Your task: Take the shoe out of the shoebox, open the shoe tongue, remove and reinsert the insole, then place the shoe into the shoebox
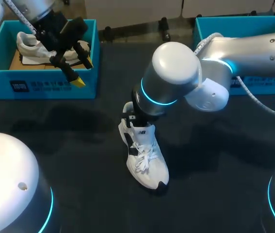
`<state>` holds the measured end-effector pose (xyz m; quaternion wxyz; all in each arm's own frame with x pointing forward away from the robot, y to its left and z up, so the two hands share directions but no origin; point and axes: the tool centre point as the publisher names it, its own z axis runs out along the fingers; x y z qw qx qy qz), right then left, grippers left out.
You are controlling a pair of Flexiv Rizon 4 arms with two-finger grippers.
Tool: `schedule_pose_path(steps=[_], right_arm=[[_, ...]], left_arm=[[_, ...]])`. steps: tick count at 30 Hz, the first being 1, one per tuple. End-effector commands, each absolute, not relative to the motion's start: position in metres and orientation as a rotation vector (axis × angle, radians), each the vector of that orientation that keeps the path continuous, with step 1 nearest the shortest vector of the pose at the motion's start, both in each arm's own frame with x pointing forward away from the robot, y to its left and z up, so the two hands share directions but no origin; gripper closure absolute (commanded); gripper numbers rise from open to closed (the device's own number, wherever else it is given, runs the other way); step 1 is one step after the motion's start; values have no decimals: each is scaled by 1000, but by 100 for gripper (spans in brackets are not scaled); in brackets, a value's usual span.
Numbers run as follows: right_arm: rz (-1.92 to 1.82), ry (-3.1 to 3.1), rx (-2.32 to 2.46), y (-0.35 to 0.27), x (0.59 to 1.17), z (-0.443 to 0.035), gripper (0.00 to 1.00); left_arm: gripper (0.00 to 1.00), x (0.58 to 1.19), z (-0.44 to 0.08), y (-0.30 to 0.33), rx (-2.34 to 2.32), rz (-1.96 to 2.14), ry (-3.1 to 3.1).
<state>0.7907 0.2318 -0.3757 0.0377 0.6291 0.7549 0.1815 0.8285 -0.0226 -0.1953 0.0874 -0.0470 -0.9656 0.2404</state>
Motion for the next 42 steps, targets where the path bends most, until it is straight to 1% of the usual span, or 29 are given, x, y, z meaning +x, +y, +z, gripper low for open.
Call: schedule_pose_path(steps=[1,6,20,27,31,42], right_arm=[[552,2303,1912,235,793,-366,100],[568,2313,1886,242,804,-366,100],[539,2298,1925,242,810,-401,100],[522,2278,1901,244,802,-376,100],[508,2275,1872,245,801,-373,100],[490,2330,1893,239,812,-406,100]], left_arm=[[0,827,-195,-22,-140,715,-2877],[0,827,-195,-22,-140,715,-2877],[0,827,-195,-22,-140,715,-2877],[0,827,-195,-22,-140,715,-2877],[0,827,-195,-22,-140,715,-2877],[0,827,-195,-22,-140,715,-2877]])
